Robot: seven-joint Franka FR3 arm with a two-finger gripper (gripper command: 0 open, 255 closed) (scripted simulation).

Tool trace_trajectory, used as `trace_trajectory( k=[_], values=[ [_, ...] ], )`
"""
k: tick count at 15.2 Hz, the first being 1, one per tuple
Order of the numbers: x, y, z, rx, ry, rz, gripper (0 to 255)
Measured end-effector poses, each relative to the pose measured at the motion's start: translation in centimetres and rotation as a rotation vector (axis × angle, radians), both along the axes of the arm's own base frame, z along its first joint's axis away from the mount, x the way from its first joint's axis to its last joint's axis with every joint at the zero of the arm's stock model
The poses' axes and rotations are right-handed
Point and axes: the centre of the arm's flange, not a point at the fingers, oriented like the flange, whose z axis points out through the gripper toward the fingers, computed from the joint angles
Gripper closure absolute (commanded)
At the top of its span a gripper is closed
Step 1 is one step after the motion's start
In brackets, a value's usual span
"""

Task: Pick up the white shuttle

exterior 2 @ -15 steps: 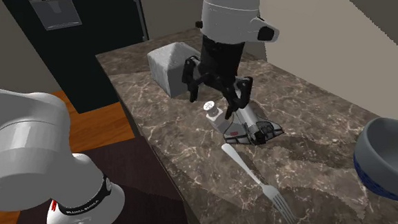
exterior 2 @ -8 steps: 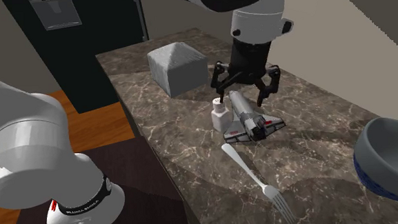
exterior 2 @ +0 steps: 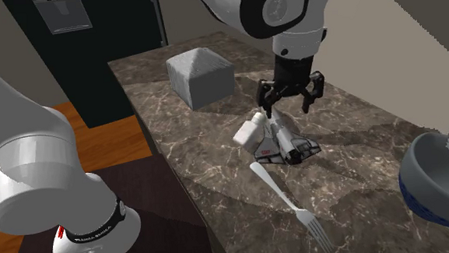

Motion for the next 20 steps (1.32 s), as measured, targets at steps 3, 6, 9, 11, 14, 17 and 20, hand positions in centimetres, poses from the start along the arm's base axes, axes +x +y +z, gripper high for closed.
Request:
trace_trajectory(
  k=[3,6,9,11,14,17,20],
  values=[
    [-0.6,-0.2,-2.5,-0.01,0.075,-0.001,0],
    [-0.7,0.0,-3.0,-0.011,0.085,-0.001,255],
    [-0.7,0.0,-3.1,-0.011,0.085,-0.001,255],
    [-0.7,0.0,-3.1,-0.011,0.085,0.0,255],
    [-0.7,0.0,-3.1,-0.011,0.085,0.0,255],
    [-0.8,0.0,-2.4,-0.011,0.086,-0.001,255],
    [-0.8,0.1,-1.2,-0.011,0.086,-0.001,255]
  ],
)
